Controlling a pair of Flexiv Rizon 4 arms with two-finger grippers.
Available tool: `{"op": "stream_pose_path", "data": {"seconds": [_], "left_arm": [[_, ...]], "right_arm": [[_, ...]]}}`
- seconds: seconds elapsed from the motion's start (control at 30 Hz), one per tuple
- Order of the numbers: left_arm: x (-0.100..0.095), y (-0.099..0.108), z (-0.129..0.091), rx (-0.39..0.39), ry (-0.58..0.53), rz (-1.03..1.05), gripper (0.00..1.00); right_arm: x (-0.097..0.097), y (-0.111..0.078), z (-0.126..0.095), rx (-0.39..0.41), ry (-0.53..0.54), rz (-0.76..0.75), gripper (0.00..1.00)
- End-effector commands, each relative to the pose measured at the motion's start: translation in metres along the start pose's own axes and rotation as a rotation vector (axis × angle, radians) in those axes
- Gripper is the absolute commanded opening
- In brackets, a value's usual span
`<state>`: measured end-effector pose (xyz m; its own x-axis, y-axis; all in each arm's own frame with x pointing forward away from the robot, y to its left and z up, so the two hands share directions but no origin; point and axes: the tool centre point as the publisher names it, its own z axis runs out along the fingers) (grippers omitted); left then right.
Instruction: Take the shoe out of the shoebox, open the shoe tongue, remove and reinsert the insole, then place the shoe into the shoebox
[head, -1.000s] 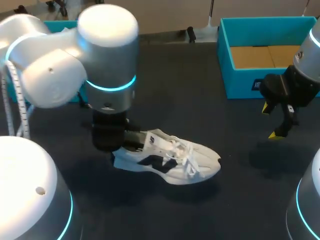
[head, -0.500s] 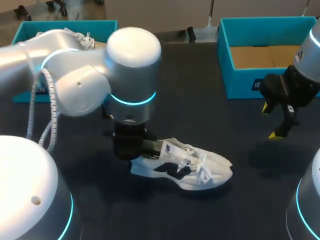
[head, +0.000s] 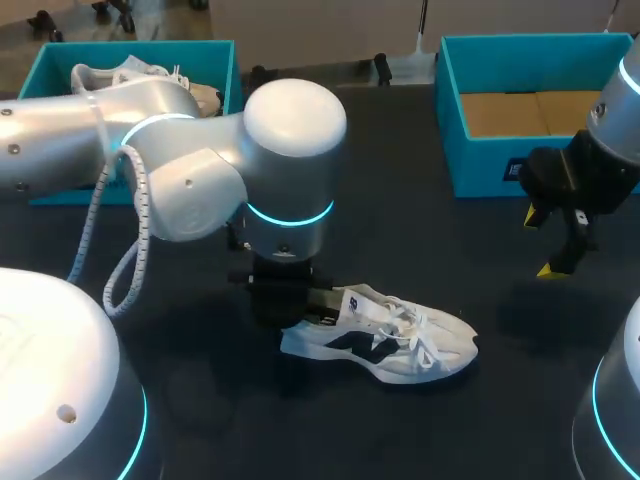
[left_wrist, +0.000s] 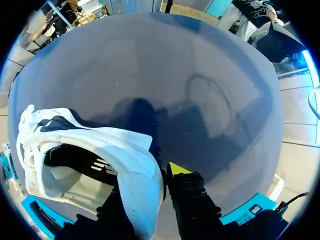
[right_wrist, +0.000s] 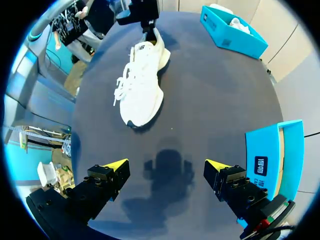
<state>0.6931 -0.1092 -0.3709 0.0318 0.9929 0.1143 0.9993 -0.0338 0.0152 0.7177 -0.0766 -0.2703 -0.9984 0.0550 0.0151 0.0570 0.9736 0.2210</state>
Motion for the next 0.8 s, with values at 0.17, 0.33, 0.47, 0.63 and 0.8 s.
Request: {"op": "stream_pose_path", "data": {"seconds": [0.17, 0.33, 0.47, 0.63, 0.8], "left_arm": [[-0.01, 0.007, 0.017, 0.009, -0.006, 0.008, 0.0], [-0.011, 0.009, 0.022, 0.017, -0.008, 0.01, 0.0], [-0.012, 0.01, 0.024, 0.021, -0.016, 0.014, 0.0], [-0.013, 0.011, 0.026, 0.019, -0.02, 0.023, 1.0], [-0.004, 0.01, 0.008, 0.031, -0.079, 0.025, 1.0]], "right_arm": [[0.001, 0.0, 0.0, 0.001, -0.001, 0.0, 1.0], [0.001, 0.0, 0.0, 0.001, -0.001, 0.0, 1.0], [0.001, 0.0, 0.0, 0.001, -0.001, 0.0, 1.0], [0.001, 0.0, 0.0, 0.001, -0.001, 0.0, 1.0], [0.001, 0.0, 0.0, 0.001, -0.001, 0.0, 1.0]]}}
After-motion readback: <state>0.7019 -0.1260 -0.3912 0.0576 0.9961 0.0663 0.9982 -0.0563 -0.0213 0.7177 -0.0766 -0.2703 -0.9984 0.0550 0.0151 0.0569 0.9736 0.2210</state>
